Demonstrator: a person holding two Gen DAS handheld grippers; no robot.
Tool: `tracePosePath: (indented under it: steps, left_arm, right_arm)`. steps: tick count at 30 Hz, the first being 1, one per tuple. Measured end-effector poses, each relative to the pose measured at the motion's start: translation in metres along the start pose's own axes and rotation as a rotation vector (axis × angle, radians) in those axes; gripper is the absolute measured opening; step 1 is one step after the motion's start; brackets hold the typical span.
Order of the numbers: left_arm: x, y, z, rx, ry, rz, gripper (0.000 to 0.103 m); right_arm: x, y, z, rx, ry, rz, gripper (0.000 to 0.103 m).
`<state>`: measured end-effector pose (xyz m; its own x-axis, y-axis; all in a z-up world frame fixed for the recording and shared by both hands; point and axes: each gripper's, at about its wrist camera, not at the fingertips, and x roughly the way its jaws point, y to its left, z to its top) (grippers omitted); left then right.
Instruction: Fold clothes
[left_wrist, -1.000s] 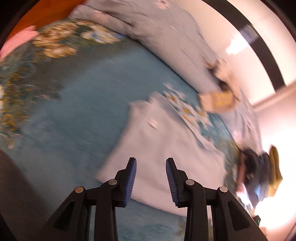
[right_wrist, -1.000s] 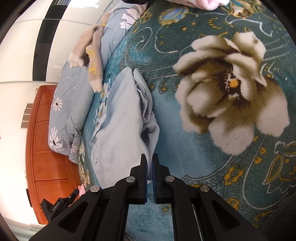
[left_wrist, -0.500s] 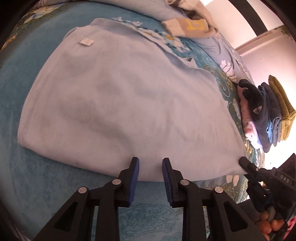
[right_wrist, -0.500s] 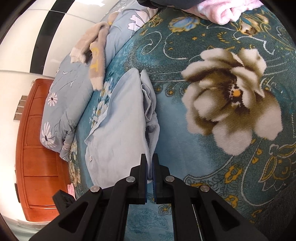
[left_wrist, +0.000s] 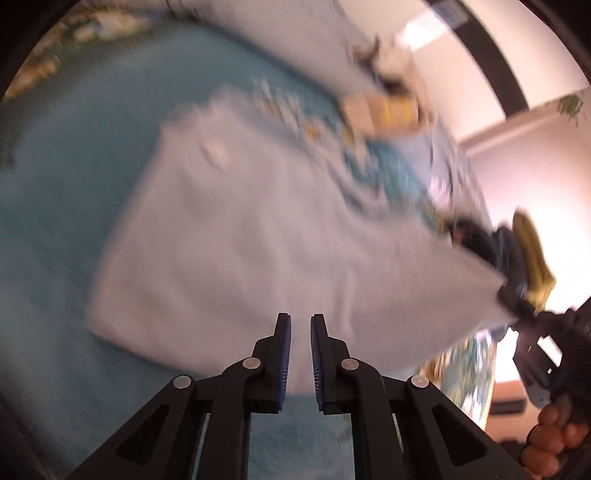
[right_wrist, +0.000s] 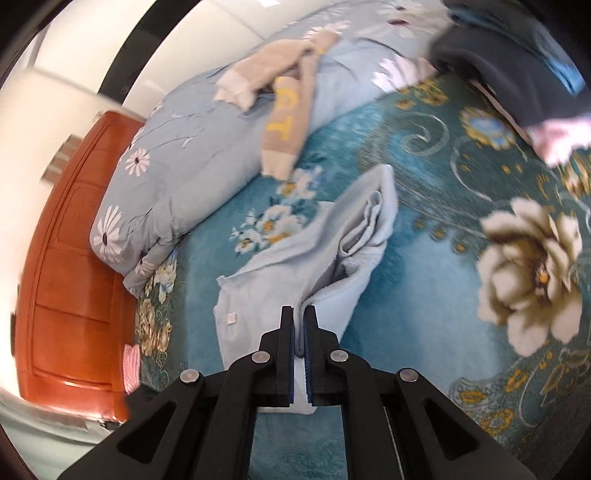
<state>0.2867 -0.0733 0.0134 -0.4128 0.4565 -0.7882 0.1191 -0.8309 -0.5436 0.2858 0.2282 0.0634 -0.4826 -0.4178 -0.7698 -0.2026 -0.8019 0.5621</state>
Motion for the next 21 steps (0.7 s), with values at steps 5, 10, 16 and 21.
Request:
tracePosePath:
  steps: [5, 10, 16, 21]
  left_arm:
    - [-0.058, 0.047, 0.040, -0.089, -0.166, -0.025, 0.012]
    - [-0.084, 0.092, 0.058, -0.193, -0.252, -0.034, 0.015]
    - [-0.085, 0.126, 0.061, -0.300, -0.252, -0.044, 0.015]
    - [-0.071, 0.124, 0.064, -0.302, -0.209, -0.065, 0.017]
  right_arm:
    - [0.024, 0.076, -0.002, -0.216, 0.026, 0.010, 0.004]
    - [0.069, 0.152, -0.045, -0.481, 0.139, 0.080, 0.004]
    - [0.137, 0.158, -0.099, -0.535, 0.311, 0.021, 0.004]
    - [0.165, 0.144, -0.123, -0.498, 0.384, -0.010, 0.006]
